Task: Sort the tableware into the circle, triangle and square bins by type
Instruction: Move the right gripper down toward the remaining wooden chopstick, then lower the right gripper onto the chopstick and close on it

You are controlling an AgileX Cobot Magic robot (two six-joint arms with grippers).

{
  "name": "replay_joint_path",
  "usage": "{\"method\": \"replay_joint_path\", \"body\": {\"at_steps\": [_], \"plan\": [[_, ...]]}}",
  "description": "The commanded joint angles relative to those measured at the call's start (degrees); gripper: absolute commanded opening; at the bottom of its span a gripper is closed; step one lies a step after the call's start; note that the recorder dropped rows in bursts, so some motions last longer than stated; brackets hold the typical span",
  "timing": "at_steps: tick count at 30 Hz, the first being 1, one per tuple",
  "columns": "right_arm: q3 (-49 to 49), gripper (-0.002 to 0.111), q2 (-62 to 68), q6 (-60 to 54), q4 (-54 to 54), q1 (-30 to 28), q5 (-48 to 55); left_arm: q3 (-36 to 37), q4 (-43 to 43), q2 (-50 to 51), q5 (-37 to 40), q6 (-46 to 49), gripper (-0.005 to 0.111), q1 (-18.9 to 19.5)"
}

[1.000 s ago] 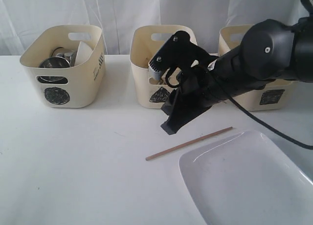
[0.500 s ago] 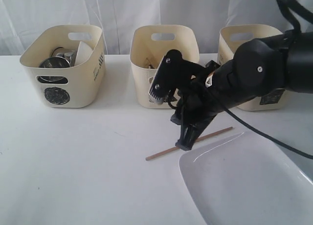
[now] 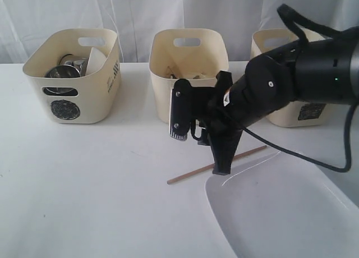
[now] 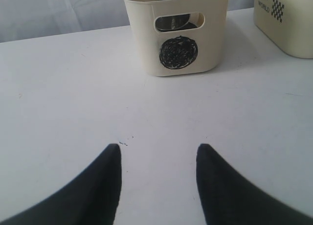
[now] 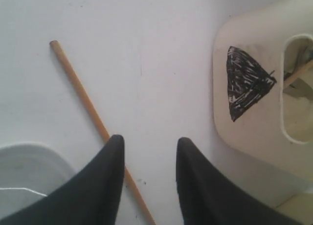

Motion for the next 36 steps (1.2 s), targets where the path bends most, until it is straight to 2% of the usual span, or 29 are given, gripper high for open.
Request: {"method": "replay_joint_path", "body": {"at_steps": [1, 6, 13, 36], "plan": [[-5.42, 0.034, 3.91, -0.65, 0.00, 0.44, 6.01, 0.15, -0.43, -0.31, -0.31, -0.32, 0.052, 0.14], [-13.11, 0.034, 9.77, -0.65, 0.98, 0.44, 19.18, 0.15, -0.43, -0.31, -0.31, -0.32, 0.052, 0.14], [-19.65, 0.034, 14.79, -0.65, 2.13, 1.00, 25.80, 0.15, -0.43, -0.31, -0.31, -0.32, 0.052, 0.14], [-21.13, 0.034, 22.66, -1.71, 3.23, 2.15, 25.28, 0.15, -0.43, -0.31, -0.31, -0.32, 0.052, 0.14]]}}
